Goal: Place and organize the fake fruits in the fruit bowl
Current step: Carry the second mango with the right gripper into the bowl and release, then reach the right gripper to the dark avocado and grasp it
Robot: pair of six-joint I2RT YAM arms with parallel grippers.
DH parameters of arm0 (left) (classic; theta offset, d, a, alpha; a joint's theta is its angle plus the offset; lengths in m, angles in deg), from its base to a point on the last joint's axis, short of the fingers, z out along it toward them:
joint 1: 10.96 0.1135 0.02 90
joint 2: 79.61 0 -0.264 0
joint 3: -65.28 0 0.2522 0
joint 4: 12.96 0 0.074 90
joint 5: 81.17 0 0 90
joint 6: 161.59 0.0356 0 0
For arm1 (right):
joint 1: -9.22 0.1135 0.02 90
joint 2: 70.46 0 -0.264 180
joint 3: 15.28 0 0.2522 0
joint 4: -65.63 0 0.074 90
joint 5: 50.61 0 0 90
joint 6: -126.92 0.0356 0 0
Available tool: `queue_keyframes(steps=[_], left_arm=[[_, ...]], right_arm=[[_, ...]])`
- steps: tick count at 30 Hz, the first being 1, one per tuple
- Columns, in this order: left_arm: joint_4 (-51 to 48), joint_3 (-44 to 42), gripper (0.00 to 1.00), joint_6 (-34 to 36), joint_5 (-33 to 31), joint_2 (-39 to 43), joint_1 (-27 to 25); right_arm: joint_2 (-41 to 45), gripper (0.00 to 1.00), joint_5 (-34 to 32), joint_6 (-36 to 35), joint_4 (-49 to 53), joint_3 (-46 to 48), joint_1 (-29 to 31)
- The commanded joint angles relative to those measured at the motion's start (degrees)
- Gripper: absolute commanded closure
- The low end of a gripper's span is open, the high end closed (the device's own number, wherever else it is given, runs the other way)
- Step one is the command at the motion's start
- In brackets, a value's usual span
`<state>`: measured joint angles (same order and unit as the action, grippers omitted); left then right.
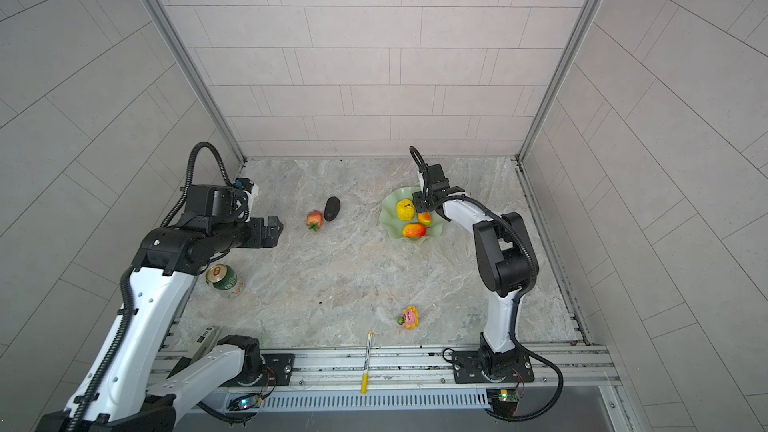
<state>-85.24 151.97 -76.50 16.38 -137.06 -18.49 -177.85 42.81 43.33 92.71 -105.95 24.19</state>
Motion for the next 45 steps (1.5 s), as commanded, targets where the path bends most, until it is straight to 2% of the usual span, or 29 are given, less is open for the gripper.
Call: queue_keyframes(steps=[1,5,7,10,13,19,24,28,33,38,45], left_arm=[[0.3,-0.5,0.0,0.5,0.4,0.9,-0.1],[0.3,-0.2,0.0,0.7,0.4,0.6,0.0],[0.6,-0.4,0.0,0.5,0.5,0.5,-0.1],[1.0,-0.7,0.0,0.1,0.8,0.4,-0.1],[1.2,-1.1,0.0,-0.1,0.9,0.7,-0.1],[1.3,-1.4,0.0,-0.5,0.4,0.8,-0.1],[1.2,-1.6,0.0,-0.4,0.3,1.5,-0.1],[1.2,-2.0,0.0,-0.3,0.1,2.0,-0.1],[1.5,-2.8,0.0,-0.1,0.1,2.0,-0.1],[1.7,-3.5,0.0,0.1,0.0,2.2,-0.1],[1.5,-3.6,0.0,0.5,-0.6,2.6,-0.1]], right_arm=[[6.7,0.35,-0.9,-1.1,2.4,-0.6,1.5],[10.8,0.17,-2.0,-2.9,5.5,-2.6,6.1],[10.2,0.12,0.0,-3.0,6.3,-4.5,9.3],[6.1,0.06,0.3,-2.4,6.9,-8.8,14.7],[-0.4,0.0,3.0,2.7,6.8,-15.5,17.6],[-16.0,0.0,2.2,13.3,9.0,-34.8,23.7],[-29.6,0.0,1.7,24.5,11.7,-49.2,25.5],[-35.1,0.01,-0.7,33.3,9.5,-51.7,26.3],[-38.5,0.04,-6.3,39.0,9.1,-53.4,27.2],[-43.3,0.13,-8.3,42.3,10.9,-58.5,27.3],[-45.8,0.32,-7.8,43.2,12.0,-60.6,27.4]])
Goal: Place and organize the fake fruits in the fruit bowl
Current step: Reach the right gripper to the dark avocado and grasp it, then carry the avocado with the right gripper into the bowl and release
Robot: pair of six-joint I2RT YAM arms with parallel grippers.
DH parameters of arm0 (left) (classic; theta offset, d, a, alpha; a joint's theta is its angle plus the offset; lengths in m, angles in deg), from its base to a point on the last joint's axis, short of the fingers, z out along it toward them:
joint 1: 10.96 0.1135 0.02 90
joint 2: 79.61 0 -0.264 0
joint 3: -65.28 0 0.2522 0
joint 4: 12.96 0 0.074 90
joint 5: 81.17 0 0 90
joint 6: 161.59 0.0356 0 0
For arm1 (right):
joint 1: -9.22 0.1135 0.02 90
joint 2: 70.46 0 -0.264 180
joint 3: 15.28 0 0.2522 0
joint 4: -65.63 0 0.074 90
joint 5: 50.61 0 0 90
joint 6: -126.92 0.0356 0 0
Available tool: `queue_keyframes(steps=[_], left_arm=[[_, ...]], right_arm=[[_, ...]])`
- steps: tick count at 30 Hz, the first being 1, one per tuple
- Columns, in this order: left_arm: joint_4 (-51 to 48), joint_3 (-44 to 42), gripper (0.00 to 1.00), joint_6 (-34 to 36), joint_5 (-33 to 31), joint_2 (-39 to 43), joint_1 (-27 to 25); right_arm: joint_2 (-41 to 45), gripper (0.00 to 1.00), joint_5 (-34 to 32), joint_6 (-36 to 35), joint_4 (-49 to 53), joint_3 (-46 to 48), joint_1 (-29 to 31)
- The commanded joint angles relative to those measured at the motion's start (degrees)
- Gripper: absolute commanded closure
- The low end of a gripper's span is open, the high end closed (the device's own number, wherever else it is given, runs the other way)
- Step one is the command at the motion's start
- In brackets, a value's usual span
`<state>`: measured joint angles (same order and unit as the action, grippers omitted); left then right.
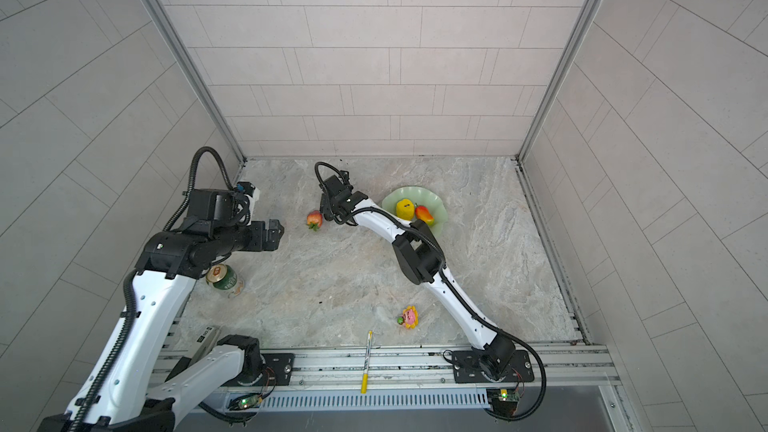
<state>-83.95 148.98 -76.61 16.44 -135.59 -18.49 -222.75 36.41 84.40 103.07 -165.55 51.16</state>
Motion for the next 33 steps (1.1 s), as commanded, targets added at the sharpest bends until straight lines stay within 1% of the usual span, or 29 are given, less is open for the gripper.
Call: queue_keyframes(steps=[1,2,4,6,7,10,13,17,21,24,28,33], left_arm=[[0.2,-0.6,0.0,0.7,-0.8,1.2,-0.1],[0.2,-0.6,0.0,0.7,-0.9,1.2,-0.1],[0.1,-0.7,0.0,0.7,-1.0,1.3,-0.1],[0.2,-0.8,0.0,0.6,-0.9,1.5,-0.1],[0.1,-0.8,0.0,0.6,-0.8,1.5,-0.1],[-0.2,-0.7,0.0,0.6,-1.0,1.8,-0.2],[-0.6,-0.5,0.0,0.9,-1.5,2.3,-0.1],[-0.2,-0.8,0.0,0.6,-1.3,2.4,-0.1],[1.0,-1.2,0.0,0.1,0.0,1.5,-0.2],[1.2,-0.6,0.0,0.1,0.7,0.8,-0.1],[1.3,-0.3,0.0,0.0,1.0,0.7,-0.1],[1.8,-0.4,0.0,-0.5,1.8,0.5,-0.1]], right_arm=[[-0.8,0.36,-1.3,1.8,1.9,-1.1,0.4],[-0.6,0.38,-1.0,1.4,2.1,-1.1,0.4],[-0.2,0.48,0.2,1.0,2.7,-1.2,0.1],[0.5,0.61,1.2,0.3,3.4,-1.2,-0.3],[1.0,0.64,1.5,-0.3,3.8,-1.1,-0.4],[3.5,0.65,3.2,-3.2,5.6,-0.9,-0.9],[9.1,0.66,3.3,-9.3,7.2,2.1,-1.0],[20.9,0.71,3.7,-15.6,6.7,13.1,-2.3],[34.3,0.71,4.4,-20.3,3.0,28.4,-4.5],[42.4,0.71,3.5,-24.3,2.8,36.8,-6.1],[48.7,0.71,1.0,-28.8,4.5,44.7,-7.7],[50.6,0.71,0.0,-30.2,3.8,51.4,-8.6]])
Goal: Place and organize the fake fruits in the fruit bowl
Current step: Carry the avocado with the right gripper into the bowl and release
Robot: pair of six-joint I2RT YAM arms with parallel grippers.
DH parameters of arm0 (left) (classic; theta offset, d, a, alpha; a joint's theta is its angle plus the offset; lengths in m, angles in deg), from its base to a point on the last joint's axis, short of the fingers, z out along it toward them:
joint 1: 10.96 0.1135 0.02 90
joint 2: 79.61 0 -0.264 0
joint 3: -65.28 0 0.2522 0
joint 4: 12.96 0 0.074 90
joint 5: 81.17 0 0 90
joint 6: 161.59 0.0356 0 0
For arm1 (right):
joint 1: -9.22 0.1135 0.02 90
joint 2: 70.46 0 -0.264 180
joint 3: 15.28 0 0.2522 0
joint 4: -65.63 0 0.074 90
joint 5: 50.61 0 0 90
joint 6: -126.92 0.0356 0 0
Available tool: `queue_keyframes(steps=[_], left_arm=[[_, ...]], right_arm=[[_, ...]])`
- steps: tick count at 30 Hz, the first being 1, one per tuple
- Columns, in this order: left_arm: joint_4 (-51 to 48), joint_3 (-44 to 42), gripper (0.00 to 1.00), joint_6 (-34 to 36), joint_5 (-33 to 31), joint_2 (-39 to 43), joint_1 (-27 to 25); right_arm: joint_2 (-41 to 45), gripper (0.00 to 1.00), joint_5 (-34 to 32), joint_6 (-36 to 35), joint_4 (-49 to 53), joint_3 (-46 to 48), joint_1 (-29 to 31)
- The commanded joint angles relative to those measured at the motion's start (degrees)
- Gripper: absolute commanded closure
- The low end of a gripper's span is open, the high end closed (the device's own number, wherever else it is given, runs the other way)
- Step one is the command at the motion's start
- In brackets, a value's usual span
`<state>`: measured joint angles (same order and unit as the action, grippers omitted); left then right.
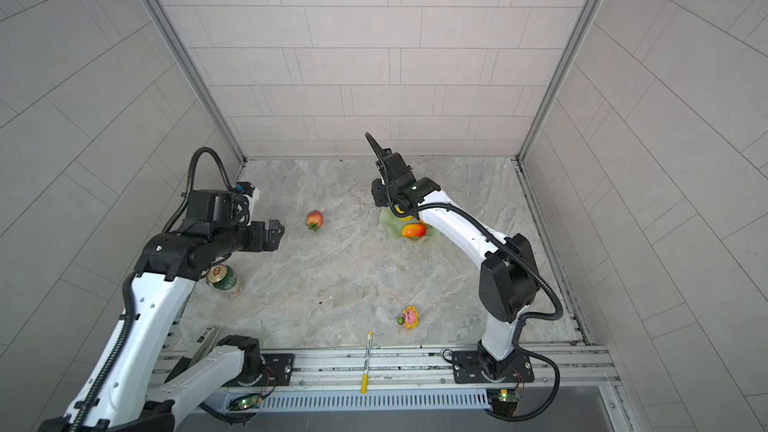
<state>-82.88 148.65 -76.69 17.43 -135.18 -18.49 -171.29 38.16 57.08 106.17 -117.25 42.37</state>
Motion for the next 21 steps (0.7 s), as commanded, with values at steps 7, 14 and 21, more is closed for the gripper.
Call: queue_keyframes(steps=[7,14,21], left_arm=[[0.1,0.5,0.0,-0.2,0.6,0.3,-0.1],[0.0,1.2,0.0,-0.2,0.9,-0.5,-0.1],[0.2,1.1,0.0,-0.2,1.4,-1.0,-0.1]], right_arm=[[-2.4,0.71,-4.9,-1.4,-2.7,8.2,0.3],[-4.2,0.69,-6.3,-1.7,-4.5,9.1,0.3],[-7.1,0.62,-7.3,-2.4,-5.0,7.9,0.1]])
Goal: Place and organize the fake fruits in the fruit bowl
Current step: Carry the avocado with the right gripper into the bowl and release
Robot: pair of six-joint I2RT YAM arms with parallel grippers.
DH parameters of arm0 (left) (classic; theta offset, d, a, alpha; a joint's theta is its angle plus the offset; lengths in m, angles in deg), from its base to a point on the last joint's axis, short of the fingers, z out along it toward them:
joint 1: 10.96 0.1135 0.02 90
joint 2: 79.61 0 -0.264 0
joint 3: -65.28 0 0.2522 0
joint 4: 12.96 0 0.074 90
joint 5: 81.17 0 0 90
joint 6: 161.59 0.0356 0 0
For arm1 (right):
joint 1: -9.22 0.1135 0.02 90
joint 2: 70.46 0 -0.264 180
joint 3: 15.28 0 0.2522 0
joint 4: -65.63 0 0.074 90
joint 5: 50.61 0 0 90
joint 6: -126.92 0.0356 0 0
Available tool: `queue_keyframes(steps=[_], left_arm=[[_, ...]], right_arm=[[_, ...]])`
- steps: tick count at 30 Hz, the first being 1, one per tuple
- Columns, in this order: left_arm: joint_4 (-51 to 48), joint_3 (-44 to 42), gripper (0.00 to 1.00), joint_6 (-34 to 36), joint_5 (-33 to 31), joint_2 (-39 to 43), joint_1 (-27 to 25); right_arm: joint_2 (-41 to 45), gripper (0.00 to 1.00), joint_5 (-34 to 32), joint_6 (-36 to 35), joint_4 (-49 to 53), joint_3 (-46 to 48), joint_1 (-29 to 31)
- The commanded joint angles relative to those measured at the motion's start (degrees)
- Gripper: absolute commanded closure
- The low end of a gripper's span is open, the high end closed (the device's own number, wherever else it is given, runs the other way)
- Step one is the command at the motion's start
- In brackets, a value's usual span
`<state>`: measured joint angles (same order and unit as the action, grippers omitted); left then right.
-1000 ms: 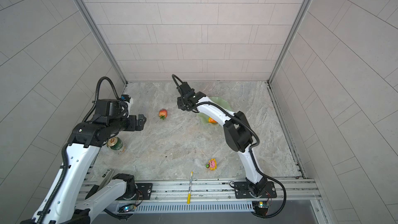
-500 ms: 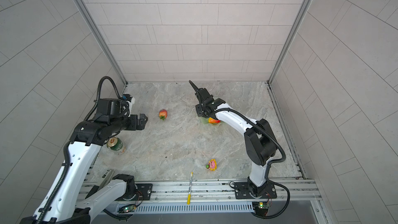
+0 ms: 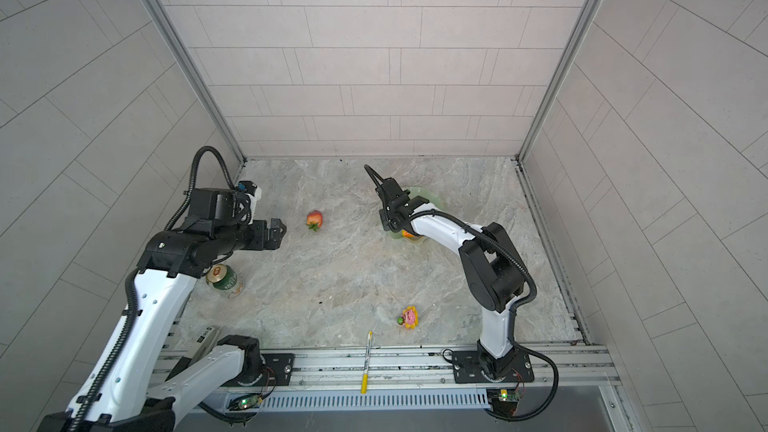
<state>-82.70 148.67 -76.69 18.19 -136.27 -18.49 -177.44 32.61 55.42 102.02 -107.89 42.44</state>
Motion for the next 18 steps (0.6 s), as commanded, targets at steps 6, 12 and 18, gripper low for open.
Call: queue_keyframes(steps=[6,12,18], left_arm=[[0.1,1.1,0.0,-0.1,0.8,0.1,-0.1],[0.1,1.0,0.0,-0.1,0.8,0.0,-0.1],[0.1,1.1,0.0,-0.2,0.8,-0.2,-0.1]], right_arm=[[-2.5,0.43,-1.7,-1.4,-0.3,-3.0,0.0],[-0.2,0.24,-3.0,-2.8,0.8,-3.2,0.1],[4.6,0.13,-1.9,-5.1,2.1,-3.8,0.9]])
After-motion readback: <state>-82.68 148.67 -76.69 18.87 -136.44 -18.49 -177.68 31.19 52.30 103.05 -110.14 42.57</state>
